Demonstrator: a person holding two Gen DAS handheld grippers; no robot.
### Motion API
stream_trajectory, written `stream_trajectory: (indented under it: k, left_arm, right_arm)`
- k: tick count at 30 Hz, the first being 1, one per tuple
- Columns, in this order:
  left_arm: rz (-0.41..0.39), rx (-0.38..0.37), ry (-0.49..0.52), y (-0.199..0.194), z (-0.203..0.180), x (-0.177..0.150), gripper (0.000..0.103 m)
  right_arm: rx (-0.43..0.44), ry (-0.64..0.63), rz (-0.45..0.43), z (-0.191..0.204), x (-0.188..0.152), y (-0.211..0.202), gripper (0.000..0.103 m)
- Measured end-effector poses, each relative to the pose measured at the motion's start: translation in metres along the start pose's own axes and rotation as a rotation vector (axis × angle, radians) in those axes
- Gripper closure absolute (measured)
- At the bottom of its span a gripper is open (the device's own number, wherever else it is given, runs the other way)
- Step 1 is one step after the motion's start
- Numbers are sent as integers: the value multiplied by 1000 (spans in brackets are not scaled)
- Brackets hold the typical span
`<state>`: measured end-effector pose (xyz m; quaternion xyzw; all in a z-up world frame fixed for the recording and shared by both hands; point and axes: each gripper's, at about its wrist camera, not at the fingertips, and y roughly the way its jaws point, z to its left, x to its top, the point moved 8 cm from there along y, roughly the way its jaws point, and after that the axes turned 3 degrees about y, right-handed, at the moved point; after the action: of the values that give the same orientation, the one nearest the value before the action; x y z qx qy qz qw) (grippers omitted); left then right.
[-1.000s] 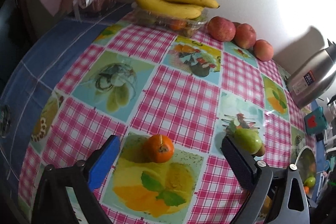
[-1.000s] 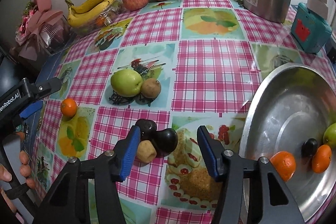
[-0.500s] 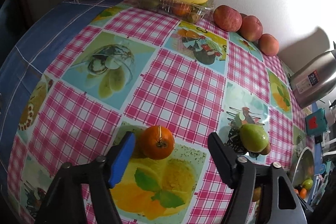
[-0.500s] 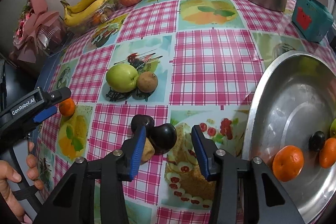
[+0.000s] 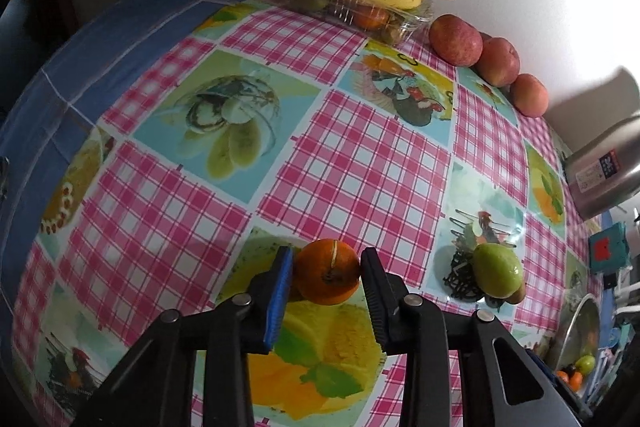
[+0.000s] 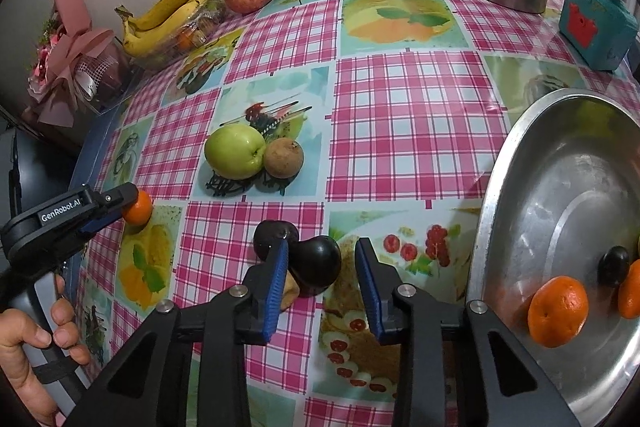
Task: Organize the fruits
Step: 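Close the left tool on the orange while the right tool grips the dark plum, then carry the orange with the left tool over the bowl while the right tool carries the plum there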
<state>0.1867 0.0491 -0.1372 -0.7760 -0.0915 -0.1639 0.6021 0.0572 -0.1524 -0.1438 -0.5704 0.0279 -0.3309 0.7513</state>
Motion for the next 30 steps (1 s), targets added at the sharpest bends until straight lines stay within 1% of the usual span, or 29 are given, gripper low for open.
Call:
stream_trajectory:
  k: [1,3,5,7,8,14,20,30]
  left_arm:
    - [5,-7,-10,1,1,-1,63]
    - [12,-20,-21,3,2,-3,63]
    - [12,-16,-13,3,0,-4,63]
    - [13,-12,-7,3,-1,-4,63]
    - [15,-14,-7,3,-1,-4,64]
    - [27,-47,-25,-2,-3,-4,65]
    - [0,-60,-7,-16,-14,2,65]
    - [-50,-70,27,-41,-33,9,65]
  right_arm:
    - [5,3,2,0,0,0,70]
    - [14,10,4,0,0,0,70]
    - [19,15,6,0,-1,0,71]
    - [26,16,6,0,-1,-1,74]
    - [31,18,7,1,-1,0,75]
    - [36,21,9,3,-2,-1,75]
    - [46,21,-2,4,-1,-8,75]
    - [93,20,-70,10,13,-40,75]
